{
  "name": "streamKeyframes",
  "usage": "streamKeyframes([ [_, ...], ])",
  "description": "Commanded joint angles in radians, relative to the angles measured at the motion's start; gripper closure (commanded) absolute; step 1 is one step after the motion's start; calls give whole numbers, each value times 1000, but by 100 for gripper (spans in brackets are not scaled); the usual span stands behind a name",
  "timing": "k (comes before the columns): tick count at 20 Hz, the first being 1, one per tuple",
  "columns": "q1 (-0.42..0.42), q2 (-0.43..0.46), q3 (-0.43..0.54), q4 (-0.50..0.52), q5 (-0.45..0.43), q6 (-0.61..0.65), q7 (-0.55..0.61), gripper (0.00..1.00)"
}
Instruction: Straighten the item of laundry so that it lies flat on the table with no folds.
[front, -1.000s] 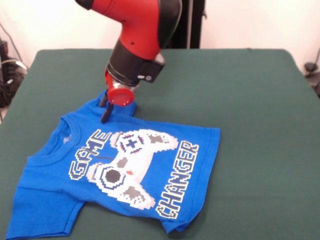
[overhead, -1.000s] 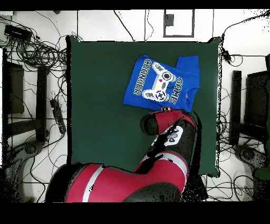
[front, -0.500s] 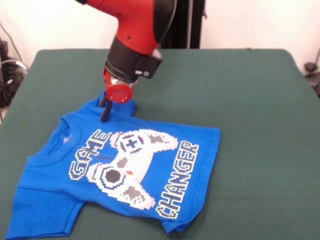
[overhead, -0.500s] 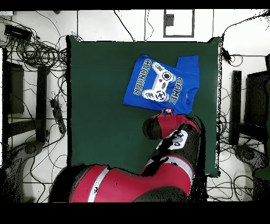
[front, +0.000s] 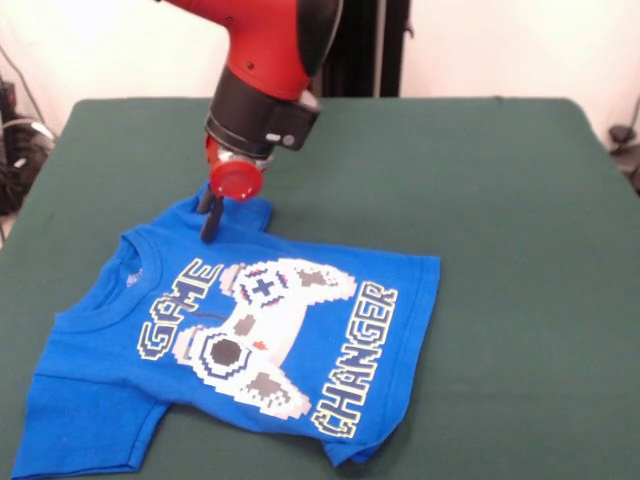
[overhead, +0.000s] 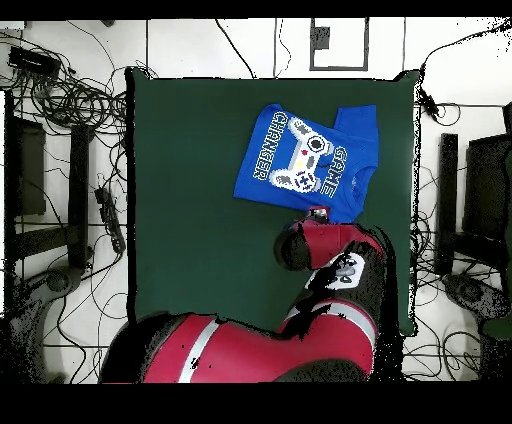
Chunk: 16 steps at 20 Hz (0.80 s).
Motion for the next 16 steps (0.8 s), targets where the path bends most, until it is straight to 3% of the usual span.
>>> streamKeyframes([
  [1, 28, 123, 157, 177, -11, 13, -32, 0],
  [7, -83, 88, 260, 235, -45, 64, -129, 0],
  [11, -154, 49, 319, 284, -32, 187, -185, 0],
  [16, -105, 25, 275, 298, -27, 259, -162, 0],
])
